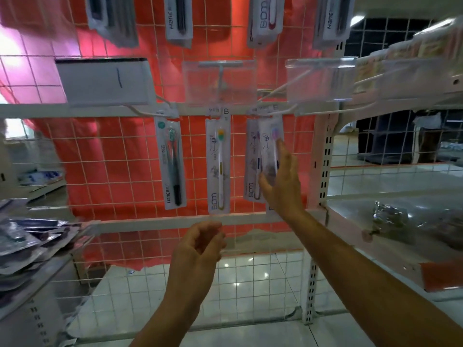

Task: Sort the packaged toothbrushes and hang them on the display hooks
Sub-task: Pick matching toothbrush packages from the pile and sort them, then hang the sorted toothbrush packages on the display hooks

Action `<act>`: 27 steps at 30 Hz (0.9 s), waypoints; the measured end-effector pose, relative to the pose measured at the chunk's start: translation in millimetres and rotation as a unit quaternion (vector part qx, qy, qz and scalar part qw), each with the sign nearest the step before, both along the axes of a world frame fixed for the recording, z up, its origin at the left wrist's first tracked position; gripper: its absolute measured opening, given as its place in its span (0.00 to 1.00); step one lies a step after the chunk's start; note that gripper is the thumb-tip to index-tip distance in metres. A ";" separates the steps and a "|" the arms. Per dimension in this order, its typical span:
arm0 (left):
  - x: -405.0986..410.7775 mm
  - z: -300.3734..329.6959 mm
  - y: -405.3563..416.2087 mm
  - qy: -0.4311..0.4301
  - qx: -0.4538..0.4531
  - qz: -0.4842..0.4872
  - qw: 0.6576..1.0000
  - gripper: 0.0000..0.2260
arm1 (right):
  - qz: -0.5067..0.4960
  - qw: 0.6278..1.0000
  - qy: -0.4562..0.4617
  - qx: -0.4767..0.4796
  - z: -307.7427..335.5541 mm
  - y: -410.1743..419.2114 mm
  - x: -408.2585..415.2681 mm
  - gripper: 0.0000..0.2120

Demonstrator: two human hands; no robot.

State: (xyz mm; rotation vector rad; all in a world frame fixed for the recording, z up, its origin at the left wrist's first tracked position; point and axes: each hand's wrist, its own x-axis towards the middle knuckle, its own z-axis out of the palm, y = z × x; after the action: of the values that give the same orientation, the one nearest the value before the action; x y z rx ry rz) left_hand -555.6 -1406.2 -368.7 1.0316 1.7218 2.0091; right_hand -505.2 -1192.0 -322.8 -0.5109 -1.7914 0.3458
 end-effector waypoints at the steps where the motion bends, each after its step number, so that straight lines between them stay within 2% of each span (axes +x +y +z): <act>1: -2.9 -2.3 -1.6 -0.002 -0.004 0.006 1.000 0.07 | 0.007 1.000 0.005 0.007 -1.1 1.2 -3.4 0.39; 4: -8.9 -7.9 -3.4 -0.007 -0.013 0.018 1.000 0.06 | 0.013 1.000 0.007 0.023 -6.1 5.0 -13.0 0.38; 8: -8.9 -12.2 -2.4 -0.004 -0.024 0.014 1.000 0.05 | 0.027 1.000 0.004 -0.006 -1.7 8.1 -18.6 0.38; 13: -6.5 -15.1 -0.6 0.010 -0.045 0.016 0.999 0.06 | 0.003 0.998 -0.055 -0.035 7.5 15.4 -22.0 0.39; 19: -6.7 -21.5 -7.0 0.017 -0.068 0.015 0.997 0.05 | -0.012 0.993 -0.100 -0.053 -5.9 21.7 -28.2 0.48; 22: -10.9 -23.7 -12.5 0.016 -0.076 0.017 0.997 0.04 | -0.013 0.996 -0.084 -0.022 -24.1 21.8 -25.9 0.44; 27: -18.3 -30.6 -21.4 0.027 -0.101 0.014 0.994 0.05 | -0.039 0.995 -0.083 -0.049 -59.9 -6.9 -6.8 0.39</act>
State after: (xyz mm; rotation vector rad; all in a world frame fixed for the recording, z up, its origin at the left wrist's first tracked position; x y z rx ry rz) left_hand -574.0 -1427.6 -399.2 1.0074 1.9309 1.7930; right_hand -512.0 -1198.9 -382.7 -0.6947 -1.9161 0.3454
